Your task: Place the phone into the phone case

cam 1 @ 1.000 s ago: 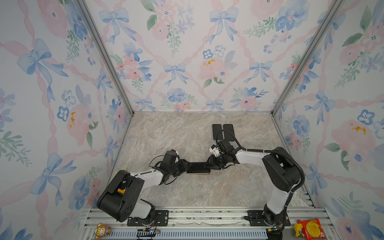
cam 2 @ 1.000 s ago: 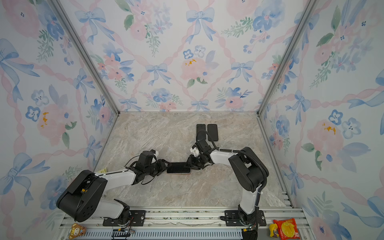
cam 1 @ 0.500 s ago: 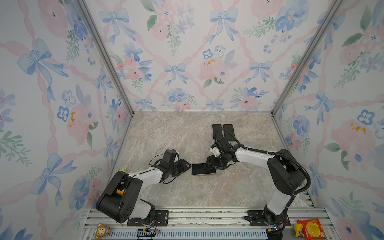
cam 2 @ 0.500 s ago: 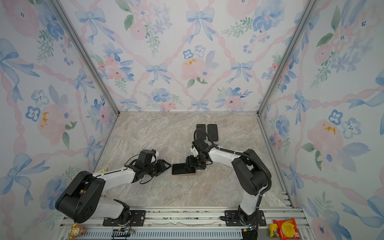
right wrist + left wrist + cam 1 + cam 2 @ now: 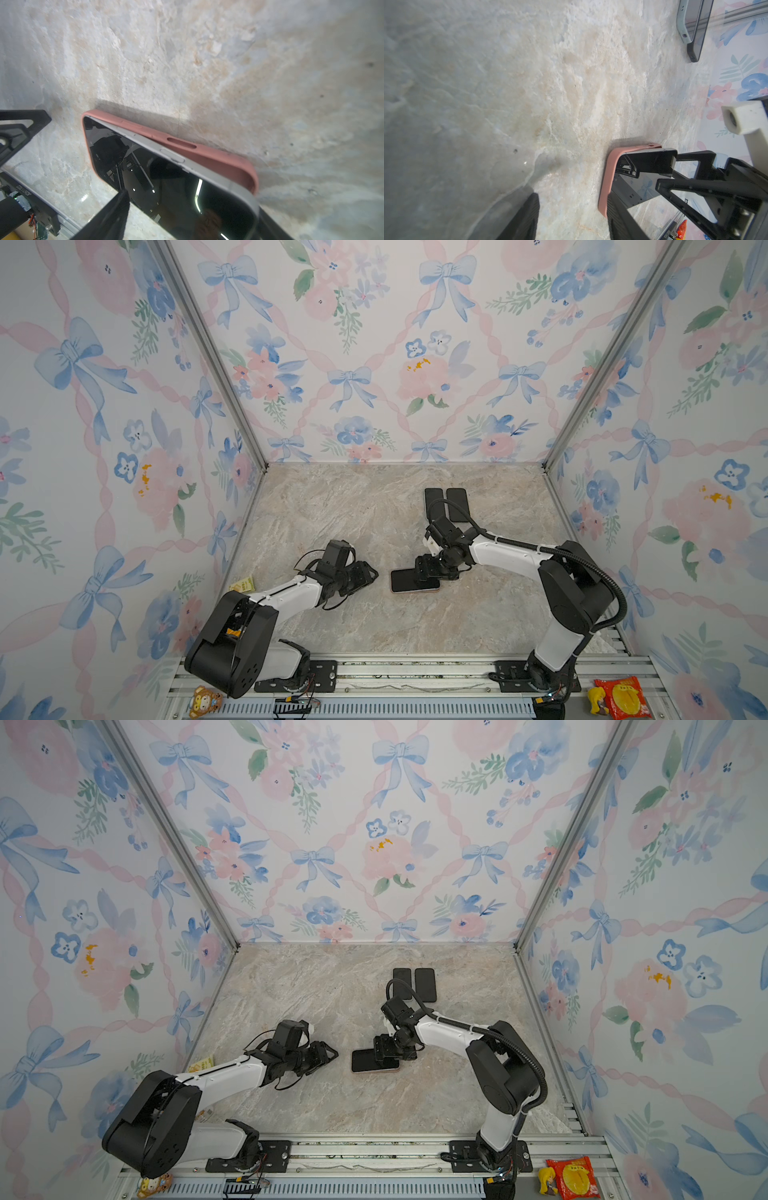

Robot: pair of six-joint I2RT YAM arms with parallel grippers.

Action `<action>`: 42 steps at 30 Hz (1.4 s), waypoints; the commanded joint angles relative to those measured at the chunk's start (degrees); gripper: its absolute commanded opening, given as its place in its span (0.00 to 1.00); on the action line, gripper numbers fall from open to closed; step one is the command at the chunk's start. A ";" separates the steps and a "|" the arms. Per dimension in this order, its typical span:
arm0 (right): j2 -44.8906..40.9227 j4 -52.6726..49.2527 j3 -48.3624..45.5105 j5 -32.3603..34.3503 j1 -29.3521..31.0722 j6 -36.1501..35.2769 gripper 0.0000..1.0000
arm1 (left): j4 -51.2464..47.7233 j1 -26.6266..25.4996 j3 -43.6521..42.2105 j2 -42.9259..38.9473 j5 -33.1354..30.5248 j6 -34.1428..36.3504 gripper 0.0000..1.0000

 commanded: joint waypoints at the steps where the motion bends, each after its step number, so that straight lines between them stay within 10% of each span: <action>1: -1.61 -3.47 1.72 2.72 1.01 -0.69 0.82 | -3.79 -0.18 0.35 -0.88 -0.67 1.41 0.55; 19: -0.61 -12.66 7.25 13.20 4.13 -4.18 0.99 | -4.52 -6.63 7.04 7.87 -2.72 3.64 0.55; 32: -13.85 -3.93 -6.26 11.60 3.36 -0.42 0.62 | 5.83 -8.46 4.44 8.27 8.61 1.94 0.53; 42: -12.03 0.38 -8.69 8.63 2.14 -0.24 0.60 | -7.07 -9.68 10.79 14.17 -0.61 5.00 0.38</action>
